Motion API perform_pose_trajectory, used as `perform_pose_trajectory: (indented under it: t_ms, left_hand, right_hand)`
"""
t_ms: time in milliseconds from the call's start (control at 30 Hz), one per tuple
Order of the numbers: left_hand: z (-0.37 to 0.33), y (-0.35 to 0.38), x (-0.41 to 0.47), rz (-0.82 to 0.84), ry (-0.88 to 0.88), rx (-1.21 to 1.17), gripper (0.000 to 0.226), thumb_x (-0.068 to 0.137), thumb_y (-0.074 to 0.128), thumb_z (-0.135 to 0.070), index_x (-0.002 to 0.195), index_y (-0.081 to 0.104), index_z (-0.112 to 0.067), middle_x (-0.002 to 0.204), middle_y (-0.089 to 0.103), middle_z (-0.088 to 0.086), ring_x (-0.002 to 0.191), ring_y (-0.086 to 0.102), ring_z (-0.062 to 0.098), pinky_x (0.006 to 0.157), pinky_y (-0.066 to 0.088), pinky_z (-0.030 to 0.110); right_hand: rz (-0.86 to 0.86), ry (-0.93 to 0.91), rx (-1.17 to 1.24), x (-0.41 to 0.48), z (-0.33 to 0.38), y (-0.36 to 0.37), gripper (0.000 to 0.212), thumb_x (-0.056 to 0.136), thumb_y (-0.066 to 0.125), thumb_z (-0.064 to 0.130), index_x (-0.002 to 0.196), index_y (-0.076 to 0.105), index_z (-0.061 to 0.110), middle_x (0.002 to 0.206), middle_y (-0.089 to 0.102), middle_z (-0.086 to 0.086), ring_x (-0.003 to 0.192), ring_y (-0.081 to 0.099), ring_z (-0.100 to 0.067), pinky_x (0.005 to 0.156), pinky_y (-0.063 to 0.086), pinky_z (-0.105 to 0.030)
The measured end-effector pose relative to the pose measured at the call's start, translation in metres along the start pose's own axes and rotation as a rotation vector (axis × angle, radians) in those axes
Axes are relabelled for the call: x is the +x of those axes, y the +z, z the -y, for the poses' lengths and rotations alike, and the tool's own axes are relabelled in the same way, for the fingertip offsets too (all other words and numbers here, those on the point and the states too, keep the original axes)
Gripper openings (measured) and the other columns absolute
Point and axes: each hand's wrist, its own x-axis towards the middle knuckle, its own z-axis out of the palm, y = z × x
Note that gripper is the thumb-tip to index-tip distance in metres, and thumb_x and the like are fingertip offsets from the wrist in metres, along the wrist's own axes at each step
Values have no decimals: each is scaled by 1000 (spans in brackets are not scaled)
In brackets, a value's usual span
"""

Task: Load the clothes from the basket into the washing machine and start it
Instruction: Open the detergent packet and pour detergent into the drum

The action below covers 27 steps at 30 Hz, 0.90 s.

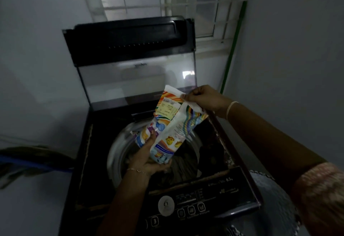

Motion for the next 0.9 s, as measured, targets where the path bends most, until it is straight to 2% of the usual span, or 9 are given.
perform_pose_trajectory:
  t_ms: [67, 133, 233, 333, 433, 600, 700, 800, 900]
  left_hand:
    - [-3, 5, -13, 79, -32, -18, 46, 90, 50, -53, 101, 63, -10, 84, 74, 17, 94, 59, 34, 75, 56, 48]
    - [-7, 2, -20, 91, -1, -70, 48, 90, 50, -53, 106, 62, -9, 97, 70, 18, 97, 57, 35, 90, 46, 49]
    - [-14, -3, -31, 118, -10, -141, 54, 87, 50, -56, 113, 60, -10, 111, 62, 18, 99, 56, 35, 87, 43, 49]
    - [-18, -9, -41, 151, 24, -162, 61, 79, 55, -61, 111, 62, -9, 110, 64, 17, 98, 57, 34, 84, 46, 48]
    - [-20, -20, -55, 176, 65, -221, 60, 72, 62, -58, 107, 66, -9, 101, 72, 17, 98, 59, 33, 90, 45, 46]
    - [-27, -43, -70, 151, 85, -275, 66, 76, 60, -63, 119, 64, -13, 111, 68, 16, 97, 61, 33, 70, 59, 41]
    - [-34, -50, -86, 113, 128, -274, 73, 83, 50, -67, 135, 53, -16, 124, 62, 12, 107, 58, 31, 58, 57, 29]
    - [-34, -53, -96, 29, 271, -298, 66, 94, 38, -56, 147, 34, -15, 153, 33, 7, 142, 31, 26, 110, 37, 37]
    - [-35, -65, -109, 49, 330, -358, 81, 83, 56, -57, 149, 30, -18, 157, 22, 3, 146, 19, 23, 120, 18, 40]
  right_hand:
    - [13, -2, -21, -1, 19, 1, 51, 88, 60, 47, 95, 72, -2, 78, 72, -9, 58, 64, -16, 56, 54, -20]
    - [54, 2, -67, 2, 36, 2, 60, 88, 50, 60, 97, 73, 5, 93, 73, -13, 76, 70, -25, 76, 58, -30]
    - [122, -6, -108, 2, 61, 11, 62, 88, 44, 65, 104, 70, 11, 103, 70, -11, 89, 66, -25, 83, 54, -34]
    - [187, -43, -113, 1, 84, 25, 56, 86, 54, 58, 106, 69, 7, 100, 70, -11, 85, 67, -23, 76, 57, -33]
    - [244, -73, -194, 3, 101, 44, 63, 77, 67, 58, 106, 68, 3, 106, 71, -16, 99, 67, -31, 91, 55, -44]
    - [321, -119, -391, -3, 132, 70, 53, 79, 69, 49, 113, 64, 9, 109, 67, -7, 102, 61, -22, 80, 49, -30]
    - [361, -157, -461, -8, 149, 83, 51, 79, 70, 47, 110, 66, 6, 96, 65, -5, 83, 57, -17, 72, 43, -29]
    - [395, -197, -521, -12, 162, 98, 44, 83, 69, 41, 107, 65, 4, 83, 59, -4, 63, 48, -12, 58, 37, -25]
    - [439, -248, -571, -14, 170, 113, 44, 83, 69, 41, 104, 67, 3, 82, 60, -4, 58, 47, -10, 51, 35, -24]
